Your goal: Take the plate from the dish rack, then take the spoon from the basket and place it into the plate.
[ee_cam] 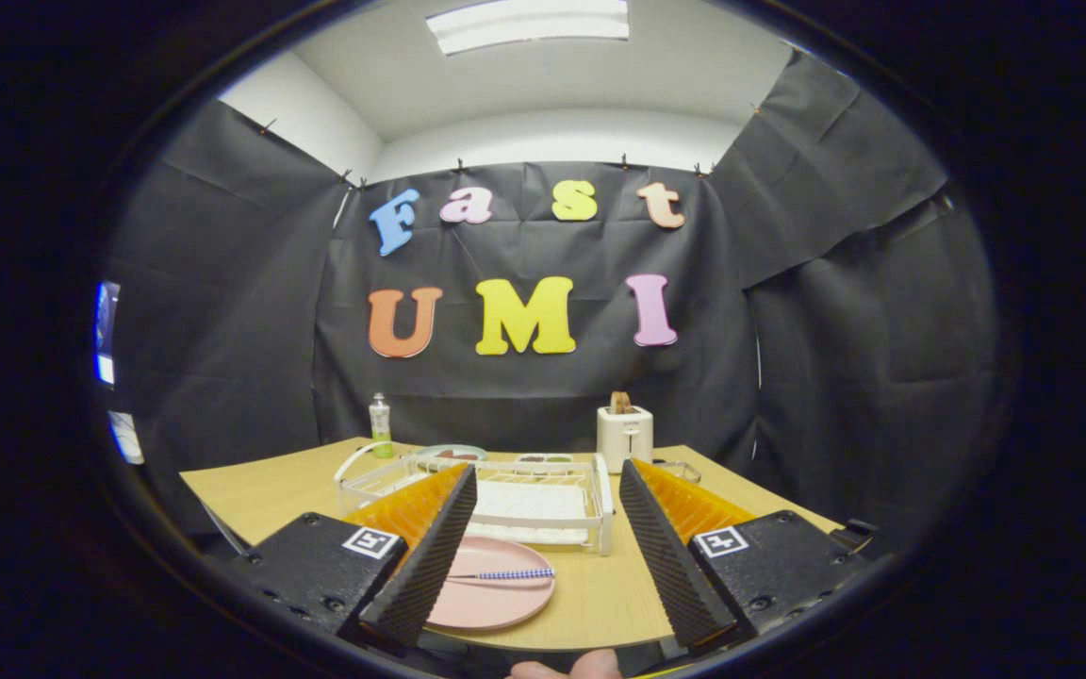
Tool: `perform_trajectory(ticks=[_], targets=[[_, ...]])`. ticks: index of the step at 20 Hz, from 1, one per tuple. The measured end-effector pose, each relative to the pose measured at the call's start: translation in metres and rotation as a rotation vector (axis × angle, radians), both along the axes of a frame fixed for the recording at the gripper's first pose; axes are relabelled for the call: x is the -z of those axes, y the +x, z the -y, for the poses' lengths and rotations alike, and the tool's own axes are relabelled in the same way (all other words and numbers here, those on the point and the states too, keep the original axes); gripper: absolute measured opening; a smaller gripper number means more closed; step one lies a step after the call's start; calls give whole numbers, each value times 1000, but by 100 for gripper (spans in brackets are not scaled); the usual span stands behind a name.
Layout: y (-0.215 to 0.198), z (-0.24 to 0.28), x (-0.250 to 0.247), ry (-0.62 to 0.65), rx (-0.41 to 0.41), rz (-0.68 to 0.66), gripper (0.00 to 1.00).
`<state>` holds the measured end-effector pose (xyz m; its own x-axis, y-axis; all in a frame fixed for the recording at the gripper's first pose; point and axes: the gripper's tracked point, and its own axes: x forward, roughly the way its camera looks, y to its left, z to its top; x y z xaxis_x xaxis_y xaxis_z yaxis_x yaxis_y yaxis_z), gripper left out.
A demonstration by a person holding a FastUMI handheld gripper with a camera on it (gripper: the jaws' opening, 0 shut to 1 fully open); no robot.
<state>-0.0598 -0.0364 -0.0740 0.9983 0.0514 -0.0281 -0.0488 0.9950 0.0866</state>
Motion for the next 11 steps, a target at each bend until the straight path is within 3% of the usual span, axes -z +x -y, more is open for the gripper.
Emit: perform_trajectory(ticks=[11], targets=[[-1, -4, 1, -6, -1, 0, 98]])
